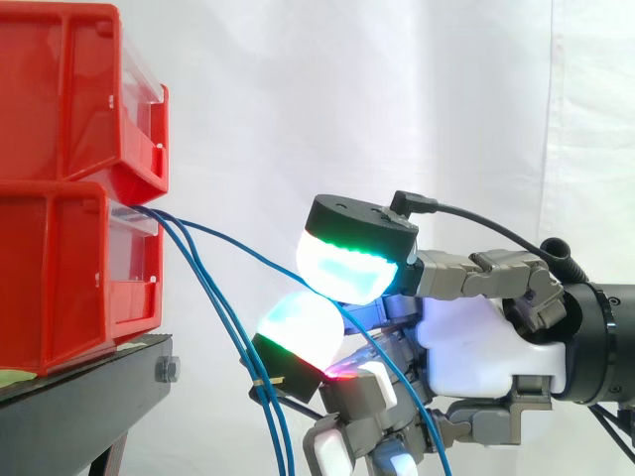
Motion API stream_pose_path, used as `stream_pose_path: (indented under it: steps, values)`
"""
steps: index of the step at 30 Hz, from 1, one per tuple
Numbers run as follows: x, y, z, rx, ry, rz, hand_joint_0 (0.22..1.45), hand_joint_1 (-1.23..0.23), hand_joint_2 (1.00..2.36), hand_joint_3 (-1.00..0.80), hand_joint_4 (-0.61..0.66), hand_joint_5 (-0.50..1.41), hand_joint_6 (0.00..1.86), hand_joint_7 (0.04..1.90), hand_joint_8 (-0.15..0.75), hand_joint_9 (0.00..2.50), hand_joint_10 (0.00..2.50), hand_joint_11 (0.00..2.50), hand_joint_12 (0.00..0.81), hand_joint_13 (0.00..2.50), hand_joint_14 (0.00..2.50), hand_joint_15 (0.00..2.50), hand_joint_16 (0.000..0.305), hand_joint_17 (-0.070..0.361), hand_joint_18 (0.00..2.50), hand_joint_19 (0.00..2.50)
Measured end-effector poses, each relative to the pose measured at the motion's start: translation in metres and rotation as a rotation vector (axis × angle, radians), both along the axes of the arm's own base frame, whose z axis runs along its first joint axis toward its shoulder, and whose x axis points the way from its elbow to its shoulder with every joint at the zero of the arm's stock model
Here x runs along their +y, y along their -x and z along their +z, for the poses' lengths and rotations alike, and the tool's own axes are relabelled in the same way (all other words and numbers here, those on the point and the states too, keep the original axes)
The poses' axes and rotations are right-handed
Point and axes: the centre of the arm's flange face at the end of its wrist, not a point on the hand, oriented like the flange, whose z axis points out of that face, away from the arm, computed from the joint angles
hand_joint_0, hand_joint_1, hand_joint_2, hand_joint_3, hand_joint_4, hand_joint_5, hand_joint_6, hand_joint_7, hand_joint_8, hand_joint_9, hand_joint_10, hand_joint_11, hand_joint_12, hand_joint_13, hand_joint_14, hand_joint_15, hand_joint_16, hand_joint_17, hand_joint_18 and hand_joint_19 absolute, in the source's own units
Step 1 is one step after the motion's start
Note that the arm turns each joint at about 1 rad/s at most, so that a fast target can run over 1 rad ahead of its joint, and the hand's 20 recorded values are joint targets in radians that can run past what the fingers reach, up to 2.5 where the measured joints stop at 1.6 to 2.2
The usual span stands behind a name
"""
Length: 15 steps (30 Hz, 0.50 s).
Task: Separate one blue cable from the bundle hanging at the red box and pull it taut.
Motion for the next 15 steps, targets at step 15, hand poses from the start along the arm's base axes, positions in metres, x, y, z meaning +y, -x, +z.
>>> stream_pose_path:
  steps: [15]
  values:
    - [0.0002, 0.0, -0.0002, 0.0, 0.0, 0.0, 0.62, -0.43, 1.0, -0.44, 0.15, -0.19, 0.83, 1.07, 0.353, 1.04, 0.02, 1.02, 0.402, 0.92, 0.02, 0.58, 0.05, 0.113, 1.0, 0.71]
